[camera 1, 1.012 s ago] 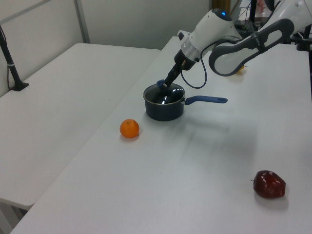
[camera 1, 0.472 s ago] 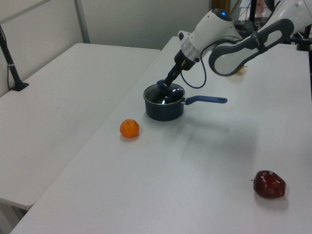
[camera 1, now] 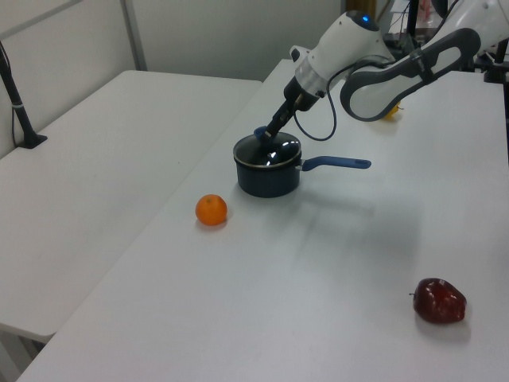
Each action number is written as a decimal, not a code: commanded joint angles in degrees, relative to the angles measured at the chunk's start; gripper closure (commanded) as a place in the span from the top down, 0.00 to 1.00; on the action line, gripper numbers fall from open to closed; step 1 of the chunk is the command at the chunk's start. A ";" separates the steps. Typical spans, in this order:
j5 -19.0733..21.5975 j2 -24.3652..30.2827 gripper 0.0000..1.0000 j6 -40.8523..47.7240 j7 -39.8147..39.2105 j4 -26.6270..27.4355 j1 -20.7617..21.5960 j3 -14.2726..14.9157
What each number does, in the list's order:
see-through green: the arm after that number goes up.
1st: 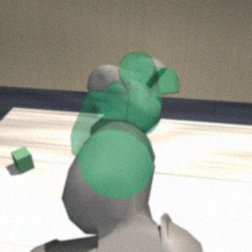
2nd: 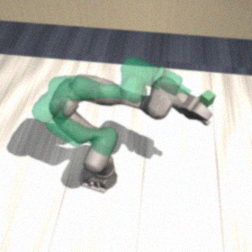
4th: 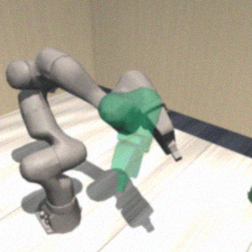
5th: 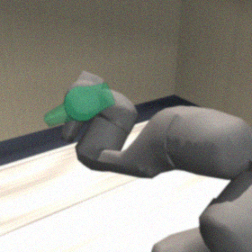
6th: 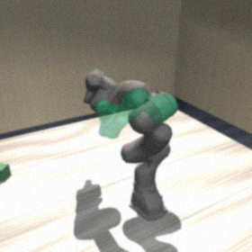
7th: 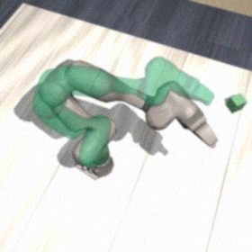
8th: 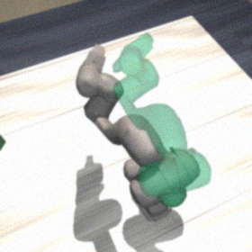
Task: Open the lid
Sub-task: 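Lift the glass lid off the saucepan and carry it beside the pan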
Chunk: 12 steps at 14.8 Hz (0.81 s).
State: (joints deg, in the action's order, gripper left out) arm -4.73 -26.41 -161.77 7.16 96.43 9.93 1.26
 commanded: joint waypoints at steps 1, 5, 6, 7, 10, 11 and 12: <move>-1.25 4.52 0.40 1.01 1.63 1.66 0.09 0.32; -1.33 8.73 0.40 5.05 1.63 4.28 -1.58 0.41; -1.33 10.40 0.40 5.15 1.63 6.12 -2.63 0.41; -1.33 12.42 0.41 5.15 1.63 8.40 -3.42 0.41; -1.33 18.75 0.41 5.15 1.63 17.01 -6.76 0.41; -1.33 20.33 0.41 5.15 1.63 20.00 -7.81 0.41; -1.33 21.56 0.41 5.15 1.63 22.55 -9.04 0.41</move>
State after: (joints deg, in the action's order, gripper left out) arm -4.73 -13.34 -157.44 7.30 107.19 3.53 1.77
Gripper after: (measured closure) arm 0.392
